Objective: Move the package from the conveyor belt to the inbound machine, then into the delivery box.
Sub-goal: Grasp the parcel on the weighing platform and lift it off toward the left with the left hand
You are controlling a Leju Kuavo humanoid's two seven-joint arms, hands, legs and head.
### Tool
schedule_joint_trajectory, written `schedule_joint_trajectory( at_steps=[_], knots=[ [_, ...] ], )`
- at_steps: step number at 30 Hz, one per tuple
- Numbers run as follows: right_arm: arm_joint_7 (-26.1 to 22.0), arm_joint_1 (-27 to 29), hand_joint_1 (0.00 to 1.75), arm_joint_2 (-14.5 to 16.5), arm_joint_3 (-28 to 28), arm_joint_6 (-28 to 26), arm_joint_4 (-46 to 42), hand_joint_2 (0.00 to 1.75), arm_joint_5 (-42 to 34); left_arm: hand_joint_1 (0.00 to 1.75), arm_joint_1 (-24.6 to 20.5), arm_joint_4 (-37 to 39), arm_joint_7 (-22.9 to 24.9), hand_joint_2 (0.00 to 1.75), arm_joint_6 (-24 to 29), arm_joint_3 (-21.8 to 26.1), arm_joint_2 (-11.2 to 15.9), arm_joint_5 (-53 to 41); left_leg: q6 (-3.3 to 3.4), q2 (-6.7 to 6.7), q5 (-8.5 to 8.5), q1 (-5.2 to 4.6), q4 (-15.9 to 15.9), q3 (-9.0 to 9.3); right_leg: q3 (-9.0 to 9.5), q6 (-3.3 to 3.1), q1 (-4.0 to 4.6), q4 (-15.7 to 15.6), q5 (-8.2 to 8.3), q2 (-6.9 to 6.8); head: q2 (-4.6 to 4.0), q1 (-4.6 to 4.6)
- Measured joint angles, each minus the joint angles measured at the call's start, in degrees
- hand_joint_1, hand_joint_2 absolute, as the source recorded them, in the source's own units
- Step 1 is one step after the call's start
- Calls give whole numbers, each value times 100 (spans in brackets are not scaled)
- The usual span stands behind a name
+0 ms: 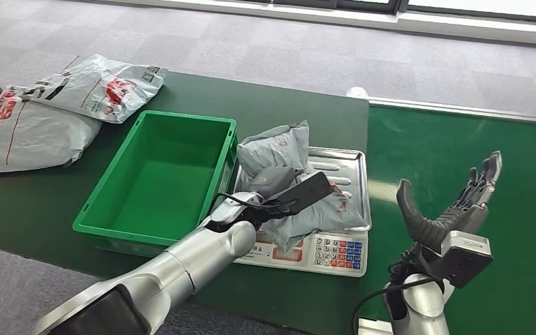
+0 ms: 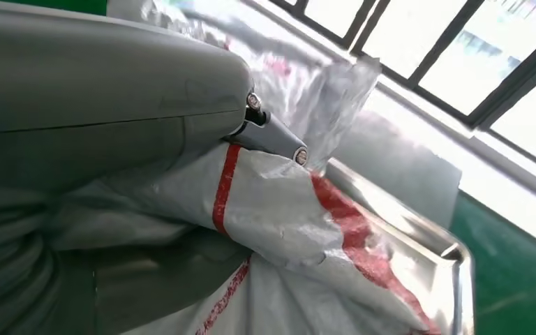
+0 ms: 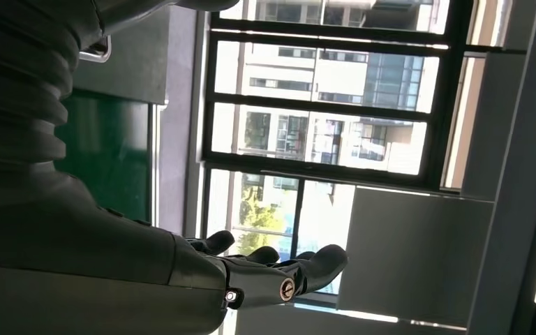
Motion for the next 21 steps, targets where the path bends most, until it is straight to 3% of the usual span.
schedule_joint_trajectory(
  at_steps=[10,18,19,21],
  knots=[
    [75,262,0,158,-332,163,-236,175,199,175,244,-1321,-356,175,301,1710,266,-1230,-2,3,0,1,0,-25,-28,-2,1,2,-1,7,0,0],
    [-57,716,0,149,-535,53,-360,175,-79,175,850,-3347,-475,175,291,3552,897,-1591,-4,22,-1,3,-6,-26,-40,-7,3,4,-5,21,0,0],
    [-72,754,0,140,-545,36,-364,175,-106,163,928,-3527,-497,175,275,3741,955,-1627,-4,21,-1,3,-6,-26,-40,-8,3,4,-6,19,0,0],
    [-85,804,0,126,-560,-2,-371,175,-124,83,1064,-3781,-505,175,281,4020,1051,-1702,-4,16,-1,3,-7,-28,-38,-9,3,4,-7,13,0,0]
  ],
)
